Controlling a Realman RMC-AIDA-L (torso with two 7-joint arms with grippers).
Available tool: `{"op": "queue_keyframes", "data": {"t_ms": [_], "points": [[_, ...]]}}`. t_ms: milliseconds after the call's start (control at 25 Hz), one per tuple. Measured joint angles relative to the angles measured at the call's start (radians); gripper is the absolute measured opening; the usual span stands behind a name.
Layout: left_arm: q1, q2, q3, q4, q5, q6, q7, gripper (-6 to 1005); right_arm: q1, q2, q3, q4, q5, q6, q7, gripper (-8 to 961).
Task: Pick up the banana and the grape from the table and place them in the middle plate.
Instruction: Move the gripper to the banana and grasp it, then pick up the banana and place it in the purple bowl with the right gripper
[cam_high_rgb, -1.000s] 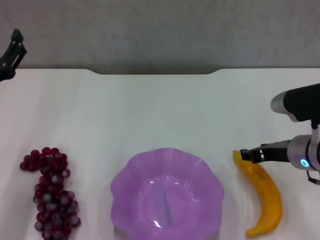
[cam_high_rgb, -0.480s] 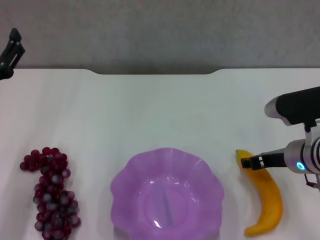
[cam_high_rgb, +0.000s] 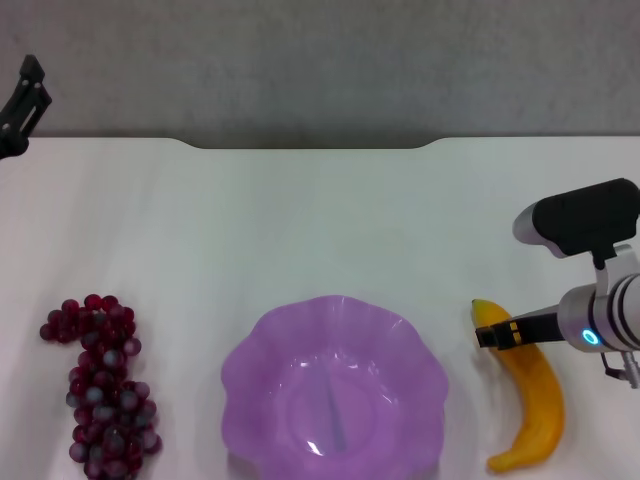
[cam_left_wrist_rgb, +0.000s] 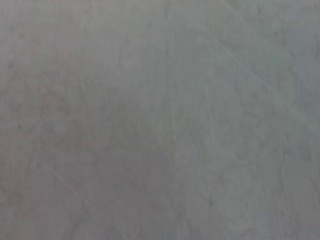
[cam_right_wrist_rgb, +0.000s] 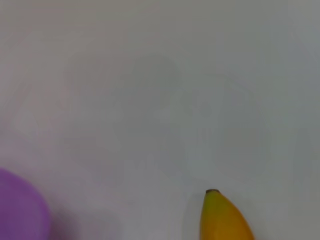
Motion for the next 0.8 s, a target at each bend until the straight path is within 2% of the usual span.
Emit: {"op": "queue_keyframes", "data": {"t_ms": [400, 600, 800], "points": [[0.0, 0.0, 0.0, 0.0, 0.0, 0.001, 0.0, 877, 0.019, 0.001, -0.004, 0.031, 0.002, 0.007, 0.0, 603], [0.002, 0.0, 0.0, 0.0, 0.0, 0.001, 0.0, 877, 0.012, 0.001, -0.004, 0.021, 0.028, 0.003, -0.013, 503], [0.003, 0.0, 0.0, 0.0, 0.0, 0.002, 0.0, 877, 0.01, 0.0, -0.003, 0.022, 0.03, 0.001, -0.029, 502]]}}
